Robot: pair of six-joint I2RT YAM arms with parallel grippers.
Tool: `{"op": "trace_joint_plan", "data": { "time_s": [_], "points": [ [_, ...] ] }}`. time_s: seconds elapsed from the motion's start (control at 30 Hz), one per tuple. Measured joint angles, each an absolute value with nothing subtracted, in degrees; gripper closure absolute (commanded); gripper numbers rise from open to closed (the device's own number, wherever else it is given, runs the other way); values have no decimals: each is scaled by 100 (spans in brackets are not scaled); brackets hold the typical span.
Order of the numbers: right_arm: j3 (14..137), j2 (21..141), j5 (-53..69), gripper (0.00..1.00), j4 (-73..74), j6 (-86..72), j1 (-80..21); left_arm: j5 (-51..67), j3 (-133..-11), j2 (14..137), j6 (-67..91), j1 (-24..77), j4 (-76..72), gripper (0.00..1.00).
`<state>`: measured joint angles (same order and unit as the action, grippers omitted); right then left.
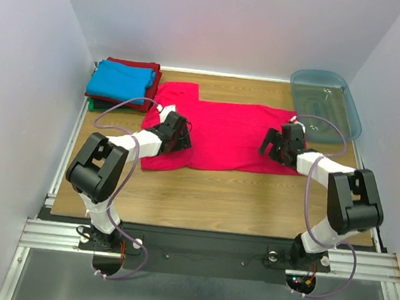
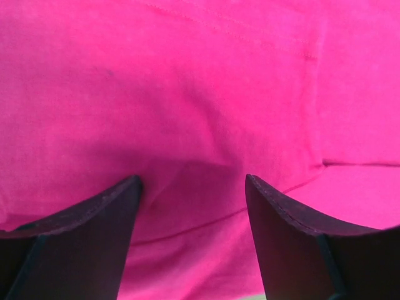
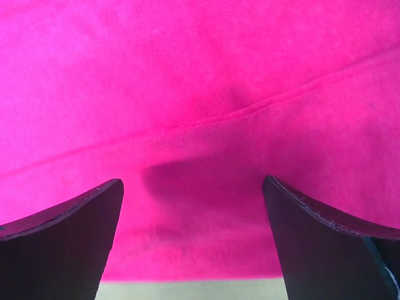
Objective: Fold and stack the t-shirts
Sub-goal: Fold the tshirt
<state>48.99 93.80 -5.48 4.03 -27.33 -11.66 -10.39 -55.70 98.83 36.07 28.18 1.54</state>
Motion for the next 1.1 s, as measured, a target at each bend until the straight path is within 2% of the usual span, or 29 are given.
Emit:
{"op": "trace_joint_plan", "data": {
  "time_s": [0.23,0.37,0.43,0.53,0.6,0.73,0.83,0.97,1.1],
  "points": [
    [3494,7911,-419,0,320,-3487,-1166,-1114,-4338,9037,4163,3068,-552,21],
    [2847,6906,-388,0,755,-4005,-1166,-1114,-3691,8344,4633,3413,-480,21],
    [2561,6250,-410,0,1232,-4278,-1166,-1090,-3465,7994,4952,3688,-252,17],
    [2276,5330,-423,0,1900,-4554,-1166,-1028,-3284,7618,5308,4080,95,17],
    [2078,4283,-471,0,2462,-4869,-1166,-1017,-3249,7415,5638,4316,464,17],
    [2014,3249,-513,0,3009,-5310,-1166,-1100,-3262,7164,6104,4584,1205,15],
    [2029,3155,-576,0,3238,-5411,-1166,-1295,-3317,6997,6300,4644,1865,13],
    [2434,3597,-794,0,3577,-5260,-1166,-1717,-3789,6963,6324,4641,2692,2],
    [3417,4386,-1004,0,3542,-4886,-1166,-2357,-4877,7089,6117,4582,3026,1]
  ]
}}
